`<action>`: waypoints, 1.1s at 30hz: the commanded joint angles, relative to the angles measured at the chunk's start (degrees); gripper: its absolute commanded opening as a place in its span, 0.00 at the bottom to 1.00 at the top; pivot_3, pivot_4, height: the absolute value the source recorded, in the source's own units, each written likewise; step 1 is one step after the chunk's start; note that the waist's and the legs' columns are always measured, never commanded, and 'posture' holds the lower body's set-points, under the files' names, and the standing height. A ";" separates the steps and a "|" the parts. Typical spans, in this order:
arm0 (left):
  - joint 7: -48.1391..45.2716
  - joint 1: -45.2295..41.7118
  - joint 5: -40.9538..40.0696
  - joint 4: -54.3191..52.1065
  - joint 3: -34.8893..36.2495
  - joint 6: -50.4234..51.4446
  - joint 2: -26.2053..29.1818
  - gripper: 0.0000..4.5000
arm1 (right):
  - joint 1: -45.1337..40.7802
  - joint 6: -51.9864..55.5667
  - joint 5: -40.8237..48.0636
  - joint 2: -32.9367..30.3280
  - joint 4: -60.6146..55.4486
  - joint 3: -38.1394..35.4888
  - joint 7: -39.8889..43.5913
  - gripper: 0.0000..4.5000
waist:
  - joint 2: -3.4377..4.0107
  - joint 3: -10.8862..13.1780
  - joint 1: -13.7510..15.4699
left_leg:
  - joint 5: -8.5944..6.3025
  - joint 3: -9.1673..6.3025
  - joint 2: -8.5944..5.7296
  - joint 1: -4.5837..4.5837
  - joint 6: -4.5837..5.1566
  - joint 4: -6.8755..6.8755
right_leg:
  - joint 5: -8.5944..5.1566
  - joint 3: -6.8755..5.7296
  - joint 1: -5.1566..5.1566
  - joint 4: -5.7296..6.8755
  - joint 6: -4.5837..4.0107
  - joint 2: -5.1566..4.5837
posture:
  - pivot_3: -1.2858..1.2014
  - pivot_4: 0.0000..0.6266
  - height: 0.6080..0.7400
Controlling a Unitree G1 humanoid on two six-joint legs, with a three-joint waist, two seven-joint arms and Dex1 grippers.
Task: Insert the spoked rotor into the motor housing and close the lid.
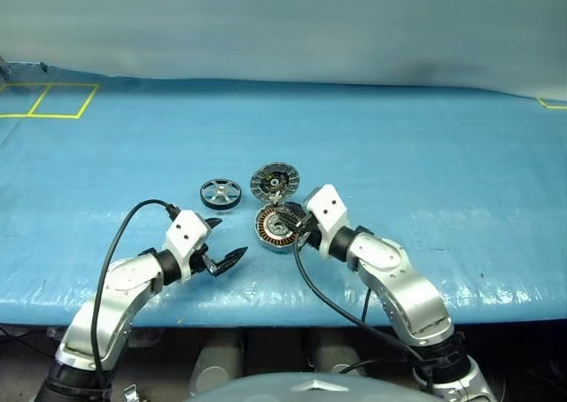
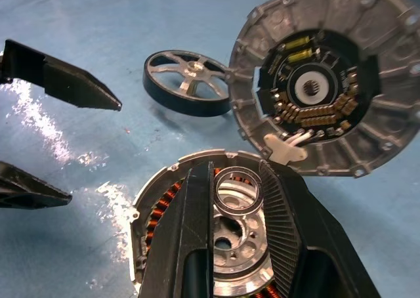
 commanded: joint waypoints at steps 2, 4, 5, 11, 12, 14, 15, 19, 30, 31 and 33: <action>0.37 0.09 -0.35 -2.33 0.82 -0.35 -0.02 1.00 | -0.64 -1.96 0.27 0.85 1.40 1.32 0.13 0.18 | 0.00 0.00 -0.02 | 0.00 0.00 0.00 0.00 0.00 0.00 | 0.00 0.00 0.01 0.00 0.00 0.00 | 0.52 0.24 1.00; 0.45 0.10 -0.37 -2.32 0.79 -0.39 -0.05 1.00 | -0.56 -2.40 0.24 1.06 2.61 1.44 0.06 0.18 | 0.00 0.00 -0.03 | 0.00 0.00 0.00 0.01 0.00 0.01 | 0.00 0.00 0.02 0.00 0.00 0.00 | 0.52 0.24 1.00; 0.49 0.11 -0.40 -2.32 0.76 -0.41 -0.07 1.00 | -0.49 -2.69 0.25 1.20 3.21 1.36 0.00 0.18 | 0.00 0.00 -0.03 | 0.00 0.00 0.00 0.01 0.00 0.01 | 0.00 0.00 0.02 0.00 0.00 0.00 | 0.52 0.24 1.00; 0.66 0.08 -0.44 -2.25 0.62 -0.52 -0.19 1.00 | -0.17 -3.81 0.43 2.07 5.52 0.35 -0.79 0.18 | 0.00 0.00 -0.05 | 0.00 0.00 0.00 0.00 0.00 0.00 | 0.00 0.00 0.00 0.00 0.00 0.01 | 0.52 0.24 1.00; 0.66 0.05 -0.45 -2.24 0.58 -0.51 -0.21 1.00 | -0.13 -3.86 0.53 2.13 5.71 0.22 -0.82 0.18 | 0.00 0.00 -0.05 | 0.00 0.00 0.00 0.00 0.00 0.00 | 0.00 0.00 0.00 0.00 0.00 0.01 | 0.52 0.24 1.00; 0.64 -0.03 -0.43 -2.20 0.48 -0.51 -0.18 1.00 | -0.06 -4.10 0.49 2.12 6.16 0.17 -0.82 0.18 | 0.00 0.00 -0.06 | 0.00 0.00 0.00 0.01 0.00 0.00 | 0.00 0.00 0.01 0.00 0.00 0.01 | 0.52 0.24 1.00; 0.64 -0.06 -0.43 -2.18 0.47 -0.51 -0.17 1.00 | -0.04 -4.19 0.47 2.13 6.33 0.20 -0.81 0.18 | 0.00 0.00 -0.06 | 0.00 0.00 0.00 0.01 0.00 0.00 | 0.00 0.00 0.01 0.00 0.00 0.01 | 0.52 0.24 1.00; 0.56 -0.23 -0.41 -2.09 0.39 -0.52 -0.10 1.00 | 0.01 -4.50 0.53 2.45 7.12 0.17 -1.07 0.18 | 0.00 0.00 -0.11 | 0.00 0.00 0.00 0.02 0.00 0.00 | 0.00 0.00 0.02 0.00 0.00 0.01 | 0.52 0.24 1.00; 0.27 -0.52 -0.30 -1.98 0.45 -0.49 0.24 1.00 | 0.06 -5.49 0.36 2.60 8.99 -0.54 -1.33 0.18 | 0.00 0.00 -0.14 | 0.00 0.00 0.00 0.03 0.00 0.00 | 0.00 0.00 0.03 0.00 0.00 0.01 | 0.52 0.24 1.00; 0.26 -0.56 -0.28 -1.95 0.43 -0.53 0.22 1.00 | 0.07 -5.45 0.37 2.56 8.95 -0.59 -1.29 0.18 | 0.00 0.00 -0.13 | 0.00 0.00 0.00 0.04 0.00 0.00 | 0.00 0.00 0.04 0.00 0.00 0.01 | 0.52 0.24 1.00; 0.26 -0.76 -0.21 -1.78 0.31 -0.60 0.14 1.00 | 0.07 -5.09 0.37 2.10 8.55 -0.54 -0.90 0.18 | 0.00 0.00 -0.14 | 0.00 0.00 0.00 0.04 0.00 0.00 | 0.00 0.00 0.04 0.00 0.00 0.01 | 0.52 0.24 1.00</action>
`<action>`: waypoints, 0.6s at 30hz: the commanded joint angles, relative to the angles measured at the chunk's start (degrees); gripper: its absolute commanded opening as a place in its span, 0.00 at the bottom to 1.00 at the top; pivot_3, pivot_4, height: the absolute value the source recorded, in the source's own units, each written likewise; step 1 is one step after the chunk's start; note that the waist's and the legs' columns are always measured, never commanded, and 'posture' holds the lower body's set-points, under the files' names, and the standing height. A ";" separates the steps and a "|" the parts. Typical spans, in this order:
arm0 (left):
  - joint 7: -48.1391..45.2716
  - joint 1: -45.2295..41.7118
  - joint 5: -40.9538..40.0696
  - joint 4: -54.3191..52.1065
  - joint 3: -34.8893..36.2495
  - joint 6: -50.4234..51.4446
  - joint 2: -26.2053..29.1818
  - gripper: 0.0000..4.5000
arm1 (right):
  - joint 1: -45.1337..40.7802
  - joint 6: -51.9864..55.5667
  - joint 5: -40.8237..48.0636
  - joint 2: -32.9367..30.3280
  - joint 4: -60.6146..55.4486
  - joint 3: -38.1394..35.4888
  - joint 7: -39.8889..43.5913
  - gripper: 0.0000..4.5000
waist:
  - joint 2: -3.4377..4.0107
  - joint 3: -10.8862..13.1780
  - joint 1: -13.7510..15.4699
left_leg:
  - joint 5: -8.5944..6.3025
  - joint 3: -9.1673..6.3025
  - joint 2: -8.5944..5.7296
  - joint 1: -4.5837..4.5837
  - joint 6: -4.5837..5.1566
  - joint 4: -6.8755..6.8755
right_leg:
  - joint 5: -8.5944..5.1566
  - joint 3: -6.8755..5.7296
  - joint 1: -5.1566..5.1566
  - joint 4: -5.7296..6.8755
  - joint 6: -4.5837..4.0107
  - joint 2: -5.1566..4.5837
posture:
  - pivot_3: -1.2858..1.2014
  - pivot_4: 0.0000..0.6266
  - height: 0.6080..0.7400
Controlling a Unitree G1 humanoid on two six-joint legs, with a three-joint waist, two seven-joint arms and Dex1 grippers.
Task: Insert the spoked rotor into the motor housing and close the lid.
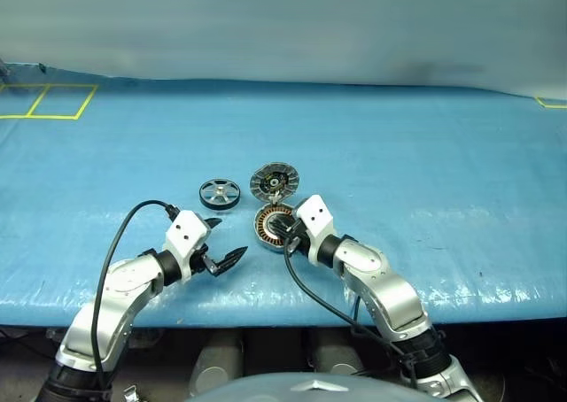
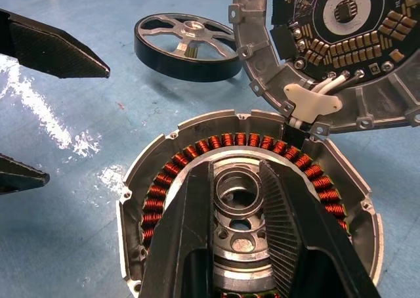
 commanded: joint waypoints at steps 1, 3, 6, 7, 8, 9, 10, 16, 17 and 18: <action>-0.28 -0.75 -0.01 -1.62 0.30 -0.61 0.30 1.00 | -0.06 0.21 0.48 -0.47 -0.82 -0.51 0.37 0.18 | 0.00 0.00 0.00 | 0.00 0.00 0.00 0.00 0.00 0.00 | 0.00 0.00 0.00 0.00 0.00 0.00 | 0.52 0.24 1.00; -0.29 -0.74 0.03 -1.54 0.22 -0.75 0.23 1.00 | 0.08 0.34 0.44 -0.81 -1.07 -0.41 0.53 0.18 | 0.00 0.00 0.01 | 0.00 0.00 0.00 0.00 0.00 0.00 | 0.00 0.00 0.01 0.00 0.00 0.00 | 0.52 0.24 1.00; -0.25 -0.80 0.13 -1.38 0.12 -0.89 0.14 1.00 | 0.18 0.40 0.50 -1.11 -1.21 -0.39 0.54 0.18 | 0.00 0.00 0.01 | 0.00 0.00 0.00 0.00 0.00 0.00 | 0.00 0.00 0.01 0.00 0.00 0.00 | 0.52 0.24 1.00; -0.25 -0.82 0.14 -1.34 0.08 -0.94 0.08 1.00 | 0.19 0.44 0.50 -1.23 -1.29 -0.35 0.55 0.24 | 0.00 0.00 0.01 | 0.00 0.00 0.00 0.01 0.00 0.00 | 0.00 0.00 0.02 0.00 0.00 0.00 | 0.52 0.24 1.00; -0.23 -0.85 0.14 -1.28 0.05 -0.97 0.00 1.00 | 0.19 0.49 0.51 -1.31 -1.37 -0.34 0.53 0.32 | 0.00 0.00 0.02 | 0.00 0.00 0.00 0.01 0.00 0.00 | 0.00 0.00 0.02 0.00 0.00 0.00 | 0.52 0.24 1.00; -0.22 -0.86 0.15 -1.22 0.01 -0.99 -0.05 1.00 | 0.20 0.59 0.58 -1.39 -1.55 -0.35 0.53 0.38 | 0.00 0.00 0.03 | 0.00 0.00 0.00 0.01 0.00 0.00 | 0.00 0.00 0.02 0.00 0.00 0.00 | 0.52 0.24 1.00; -0.21 -0.86 0.17 -1.17 -0.03 -1.01 -0.08 1.00 | 0.22 0.71 0.74 -1.38 -1.81 -0.45 0.45 0.44 | 0.00 0.00 0.03 | 0.00 0.00 0.00 0.01 0.00 0.01 | 0.00 0.00 0.03 0.00 0.00 0.00 | 0.52 0.24 1.00; -0.11 -0.39 0.15 -1.20 0.17 -1.03 -0.18 1.00 | 0.53 2.01 3.45 -1.07 -6.84 -1.62 0.79 0.67 | 0.00 0.00 0.02 | 0.00 0.00 0.00 -0.02 0.00 0.00 | 0.00 0.00 -0.02 0.00 0.00 0.00 | 0.52 0.24 1.00; -0.09 -0.33 0.14 -1.22 0.24 -1.01 -0.18 1.00 | 0.52 2.41 3.82 -1.12 -7.98 -1.68 0.81 0.67 | 0.00 0.00 0.03 | 0.00 0.00 0.00 -0.03 0.00 0.00 | 0.00 0.00 -0.02 0.00 0.00 0.00 | 0.52 0.24 1.00; -0.07 -0.30 0.13 -1.23 0.29 -0.99 -0.17 1.00 | 0.52 2.87 4.15 -1.12 -9.12 -1.70 0.74 0.67 | 0.00 0.00 0.03 | 0.00 0.00 0.00 -0.04 0.00 -0.01 | 0.00 0.00 -0.03 -0.01 0.00 0.00 | 0.52 0.24 1.00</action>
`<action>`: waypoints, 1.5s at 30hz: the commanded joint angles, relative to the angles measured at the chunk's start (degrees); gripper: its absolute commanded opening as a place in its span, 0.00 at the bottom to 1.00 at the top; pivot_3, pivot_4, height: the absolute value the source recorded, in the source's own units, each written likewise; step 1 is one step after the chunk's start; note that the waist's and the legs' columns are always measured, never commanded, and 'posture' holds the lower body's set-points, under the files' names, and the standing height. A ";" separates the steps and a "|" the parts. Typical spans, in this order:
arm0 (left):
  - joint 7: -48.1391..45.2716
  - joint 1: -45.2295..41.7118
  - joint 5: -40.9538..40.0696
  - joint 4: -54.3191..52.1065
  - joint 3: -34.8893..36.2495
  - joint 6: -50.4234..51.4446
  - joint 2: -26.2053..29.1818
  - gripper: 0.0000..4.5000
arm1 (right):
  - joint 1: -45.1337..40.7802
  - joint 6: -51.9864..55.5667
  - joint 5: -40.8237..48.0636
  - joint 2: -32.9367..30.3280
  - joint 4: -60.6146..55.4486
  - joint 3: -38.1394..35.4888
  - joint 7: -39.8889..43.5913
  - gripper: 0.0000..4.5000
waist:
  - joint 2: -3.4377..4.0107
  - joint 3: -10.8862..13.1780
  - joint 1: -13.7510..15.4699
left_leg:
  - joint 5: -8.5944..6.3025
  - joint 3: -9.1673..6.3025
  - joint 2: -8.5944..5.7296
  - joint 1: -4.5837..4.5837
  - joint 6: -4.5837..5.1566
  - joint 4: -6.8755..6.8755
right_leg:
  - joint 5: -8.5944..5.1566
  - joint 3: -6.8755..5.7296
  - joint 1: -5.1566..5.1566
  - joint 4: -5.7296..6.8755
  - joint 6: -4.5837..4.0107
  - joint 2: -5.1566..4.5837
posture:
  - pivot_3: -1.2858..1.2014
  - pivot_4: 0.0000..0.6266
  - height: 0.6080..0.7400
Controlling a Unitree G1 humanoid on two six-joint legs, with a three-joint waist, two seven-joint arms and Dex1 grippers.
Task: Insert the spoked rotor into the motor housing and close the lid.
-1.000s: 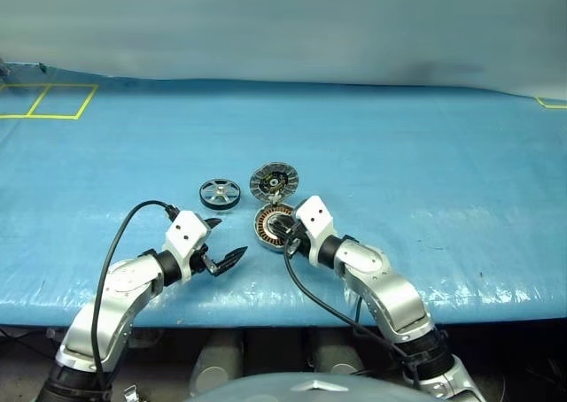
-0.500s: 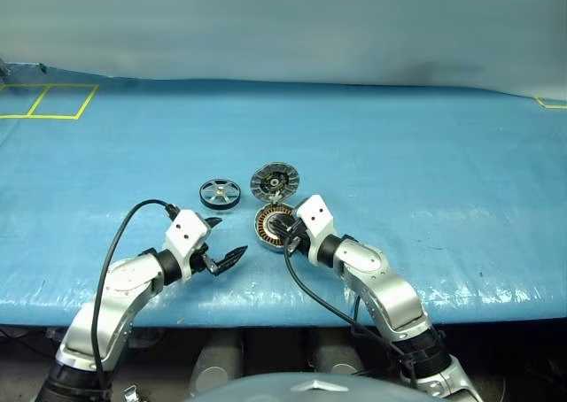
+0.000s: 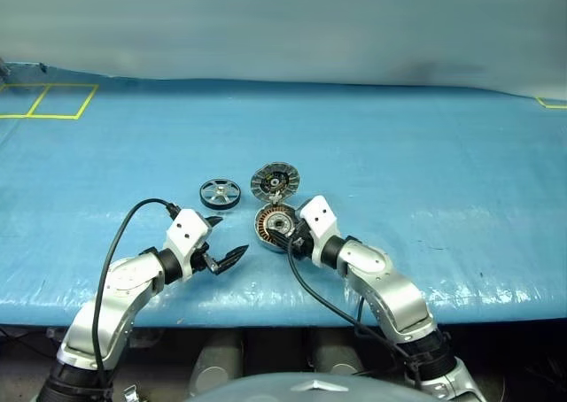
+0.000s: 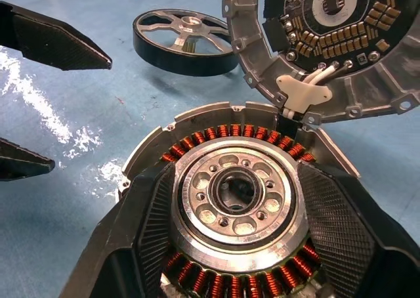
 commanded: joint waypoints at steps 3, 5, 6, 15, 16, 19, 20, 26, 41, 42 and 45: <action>-0.07 0.02 -0.02 -1.21 0.44 -0.92 0.05 1.00 | -0.31 2.04 2.69 0.28 -7.80 -0.65 -0.03 0.58 | 0.00 0.00 -0.03 | 0.00 0.00 0.00 0.01 0.00 0.00 | 0.00 0.00 0.00 0.01 0.00 0.00 | 0.52 0.24 1.00; -0.13 -0.05 -0.04 -1.10 0.38 -0.94 0.04 1.00 | -0.53 3.40 2.38 -0.06 -8.81 0.12 -0.46 0.46 | 0.00 0.00 -0.01 | 0.00 -0.01 0.01 0.01 0.00 0.00 | 0.00 0.00 0.01 0.00 0.00 0.00 | 0.52 0.24 1.00; -0.16 -0.14 -0.03 -1.02 0.29 -0.95 0.00 1.00 | -0.71 4.04 2.01 -0.22 -9.10 0.59 -0.72 0.39 | 0.00 0.00 -0.01 | 0.00 0.00 0.00 0.01 0.00 0.00 | 0.00 0.00 0.01 0.00 0.00 0.00 | 0.52 0.24 1.00; -0.28 -0.40 0.02 -0.77 0.04 -0.92 -0.08 1.00 | -2.42 6.39 -0.89 -0.06 -6.33 4.25 -2.81 0.01 | 0.00 0.00 -0.03 | 0.00 0.00 0.00 0.01 0.00 0.00 | 0.00 0.00 -0.01 0.00 0.00 0.00 | 0.52 0.24 1.00; -0.24 -0.39 0.01 -0.80 0.06 -0.90 -0.10 1.00 | -2.48 6.38 -0.85 0.13 -6.14 4.29 -2.90 0.01 | 0.00 0.00 -0.03 | 0.00 0.00 0.00 0.01 0.00 0.00 | 0.00 0.00 -0.01 0.00 0.00 0.00 | 0.52 0.24 1.00; -0.16 -0.06 -0.02 -1.07 0.26 -0.90 -0.05 1.00 | -2.84 6.04 -1.03 0.65 -5.12 4.27 -3.14 0.01 | 0.00 0.00 -0.03 | 0.00 0.00 0.00 0.00 0.00 -0.01 | 0.00 0.00 -0.01 -0.01 0.00 0.00 | 0.52 0.24 1.00; -0.11 0.06 -0.03 -1.16 0.34 -0.89 -0.02 1.00 | -3.01 5.80 -1.16 0.81 -4.55 4.17 -3.22 0.01 | 0.00 0.00 -0.03 | 0.00 0.00 0.00 0.00 0.00 -0.01 | 0.00 0.00 -0.01 -0.01 0.00 0.00 | 0.52 0.24 1.00; 0.19 0.26 0.04 -1.32 0.47 -0.89 -0.01 1.00 | -4.13 4.21 -2.09 1.62 -1.17 3.50 -3.90 0.01 | 0.00 0.00 -0.10 | 0.00 0.00 0.00 0.00 0.00 -0.01 | 0.00 0.00 -0.01 0.00 0.00 0.00 | 0.52 0.24 1.00; 0.28 0.42 -0.01 -1.47 0.42 -0.90 -0.01 1.00 | -3.69 2.73 -2.18 1.19 1.50 1.76 -3.64 0.01 | 0.00 0.00 -0.31 | 0.00 0.00 0.00 0.01 0.00 -0.01 | 0.00 0.00 0.00 0.00 0.00 0.00 | 0.52 0.24 1.00; 0.29 0.37 -0.01 -1.44 0.39 -0.89 -0.03 1.00 | -3.18 2.68 -1.83 1.06 1.31 1.42 -3.38 0.01 | 0.00 0.00 -0.30 | 0.00 0.00 0.00 0.01 0.00 -0.01 | 0.00 0.00 0.00 0.00 0.00 0.00 | 0.52 0.24 1.00; 0.27 0.31 -0.02 -1.42 0.35 -0.89 -0.05 1.00 | -2.19 2.66 -1.30 0.71 0.93 0.61 -2.90 0.01 | 0.00 0.00 -0.30 | 0.00 0.00 0.00 0.01 0.00 -0.01 | 0.00 0.00 0.00 -0.01 0.00 0.00 | 0.52 0.24 1.00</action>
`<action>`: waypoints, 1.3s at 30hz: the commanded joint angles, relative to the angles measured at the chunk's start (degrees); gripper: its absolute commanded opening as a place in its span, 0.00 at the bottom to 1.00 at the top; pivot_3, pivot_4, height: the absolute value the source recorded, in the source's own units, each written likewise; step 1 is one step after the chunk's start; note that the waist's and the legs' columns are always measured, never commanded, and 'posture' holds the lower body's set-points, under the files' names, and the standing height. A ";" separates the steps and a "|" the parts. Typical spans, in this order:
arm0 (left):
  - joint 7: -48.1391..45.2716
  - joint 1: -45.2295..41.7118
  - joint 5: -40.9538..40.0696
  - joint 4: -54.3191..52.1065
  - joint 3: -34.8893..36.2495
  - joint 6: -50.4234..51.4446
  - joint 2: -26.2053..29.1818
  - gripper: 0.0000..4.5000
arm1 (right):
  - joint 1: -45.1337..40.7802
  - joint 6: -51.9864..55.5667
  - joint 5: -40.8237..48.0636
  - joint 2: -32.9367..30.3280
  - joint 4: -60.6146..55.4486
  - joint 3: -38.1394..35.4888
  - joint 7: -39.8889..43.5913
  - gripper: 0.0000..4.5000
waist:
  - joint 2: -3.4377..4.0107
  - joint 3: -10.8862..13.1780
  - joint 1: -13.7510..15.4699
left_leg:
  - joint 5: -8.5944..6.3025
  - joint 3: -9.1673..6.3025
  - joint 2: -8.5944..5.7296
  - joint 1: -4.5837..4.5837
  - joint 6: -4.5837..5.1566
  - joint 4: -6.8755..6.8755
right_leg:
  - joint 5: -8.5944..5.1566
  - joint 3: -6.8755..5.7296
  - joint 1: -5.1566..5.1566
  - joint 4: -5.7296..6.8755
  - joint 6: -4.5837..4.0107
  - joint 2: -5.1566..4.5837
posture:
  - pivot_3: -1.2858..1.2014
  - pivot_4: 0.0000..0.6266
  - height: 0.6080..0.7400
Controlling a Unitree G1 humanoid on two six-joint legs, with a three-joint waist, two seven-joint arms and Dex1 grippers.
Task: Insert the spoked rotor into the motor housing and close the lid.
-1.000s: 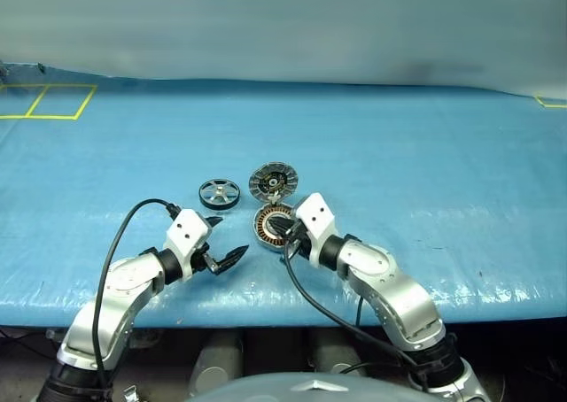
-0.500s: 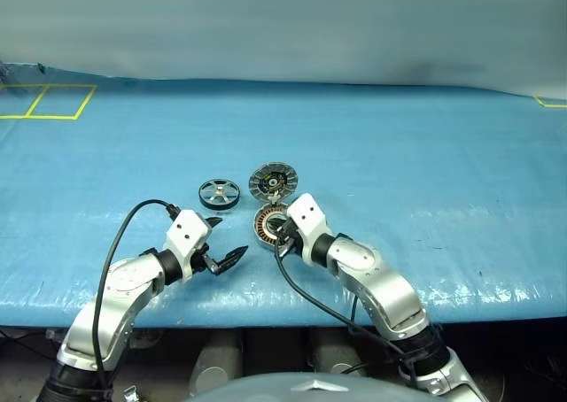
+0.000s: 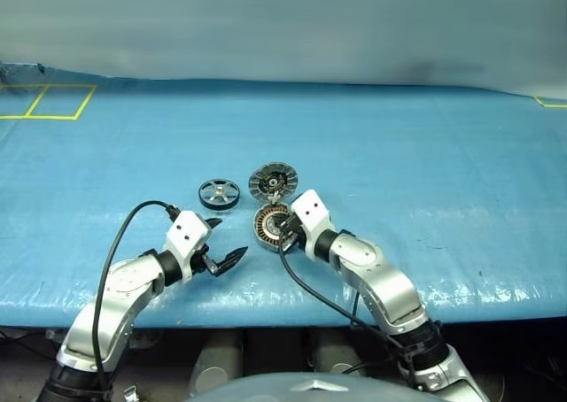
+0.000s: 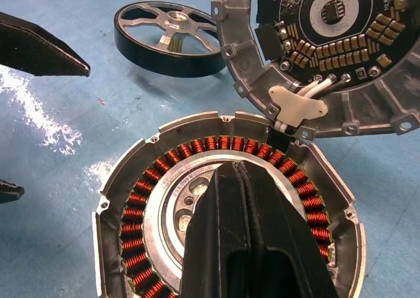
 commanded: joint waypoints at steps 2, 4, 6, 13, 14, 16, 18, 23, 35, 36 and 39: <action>-0.08 -0.31 -0.06 -1.40 0.43 -0.85 -0.01 1.00 | 1.58 -0.45 1.10 -0.82 -1.75 -1.64 0.82 0.01 | 0.00 0.00 -0.02 | 0.00 0.00 0.00 0.01 0.00 0.00 | 0.00 0.00 0.01 0.00 0.00 0.00 | 0.52 0.24 1.00; -0.10 -0.34 -0.04 -1.35 0.37 -0.84 -0.01 1.00 | 1.94 -0.40 1.28 -1.21 -2.05 -1.84 1.01 0.01 | 0.00 0.00 0.00 | 0.00 0.00 0.00 0.03 0.00 0.01 | 0.00 0.00 0.03 0.01 0.00 0.00 | 0.52 0.24 1.00; -0.13 -0.50 -0.04 -1.27 0.27 -0.80 -0.05 1.00 | 2.37 -0.24 1.49 -1.56 -2.55 -1.83 1.18 0.01 | -0.01 0.00 0.01 | 0.00 0.00 0.00 0.04 0.00 0.01 | 0.00 0.00 0.04 0.01 0.00 0.00 | 0.52 0.24 1.00; -0.29 -0.62 -0.12 -1.25 0.32 -0.68 0.08 1.00 | 2.78 -0.01 3.71 -1.01 -6.44 -3.84 1.16 0.01 | 0.00 0.00 0.00 | 0.00 0.00 0.00 0.00 0.00 0.01 | 0.00 0.00 0.01 0.01 0.00 0.00 | 0.52 0.24 1.00; -0.35 -0.63 -0.14 -1.26 0.37 -0.65 0.16 1.00 | 2.61 0.18 3.93 -1.10 -7.08 -4.26 1.10 0.01 | 0.00 0.00 0.00 | 0.00 0.00 0.00 -0.01 0.00 0.01 | 0.00 0.00 0.00 0.01 0.00 0.00 | 0.52 0.24 1.00; -0.44 -0.67 -0.16 -1.26 0.44 -0.61 0.27 1.00 | 2.34 0.47 4.12 -1.35 -7.82 -4.79 1.01 0.01 | 0.00 0.00 0.01 | 0.00 0.00 0.00 -0.01 0.00 0.01 | 0.00 0.00 0.00 0.01 0.00 0.00 | 0.52 0.24 1.00; -0.56 -0.88 -0.15 -1.19 0.47 -0.60 0.37 1.00 | 2.00 0.72 4.13 -1.72 -8.24 -5.13 0.89 0.01 | 0.00 0.00 0.00 | 0.00 -0.01 0.00 0.00 0.00 0.00 | 0.00 0.00 0.00 0.01 0.00 0.00 | 0.52 0.24 1.00; -1.04 -1.38 -0.26 -1.15 0.57 -0.56 0.63 1.00 | 1.79 0.99 3.81 -2.33 -8.60 -4.79 0.83 0.01 | 0.00 0.00 0.00 | 0.00 0.00 0.00 -0.01 0.00 0.00 | 0.00 0.00 -0.01 0.00 0.00 0.00 | 0.52 0.24 1.00; -7.10 -7.48 -4.61 0.03 7.94 3.42 9.05 1.00 | 1.48 1.40 2.17 -4.86 -9.46 -0.64 1.51 0.01 | -0.02 0.02 -0.04 | 0.00 -0.02 0.01 -0.01 0.00 0.02 | 0.00 -0.02 -0.02 0.03 0.00 0.02 | 0.52 0.24 1.00; -8.37 -8.96 -4.75 0.93 8.46 3.30 10.69 1.00 | 1.42 1.32 2.04 -4.88 -9.40 -0.43 1.53 0.01 | -0.02 0.03 -0.04 | 0.00 -0.02 0.01 0.00 0.00 0.02 | 0.00 -0.02 -0.02 0.02 0.00 0.02 | 0.52 0.24 1.00; -13.00 -14.61 -4.41 5.00 8.48 3.10 15.51 0.96 | 1.22 1.09 1.71 -4.60 -9.07 0.14 1.46 0.00 | -0.01 0.04 -0.07 | 0.00 -0.02 0.00 -0.01 0.00 0.01 | 0.00 -0.04 -0.01 0.01 0.00 0.02 | 0.52 0.24 1.00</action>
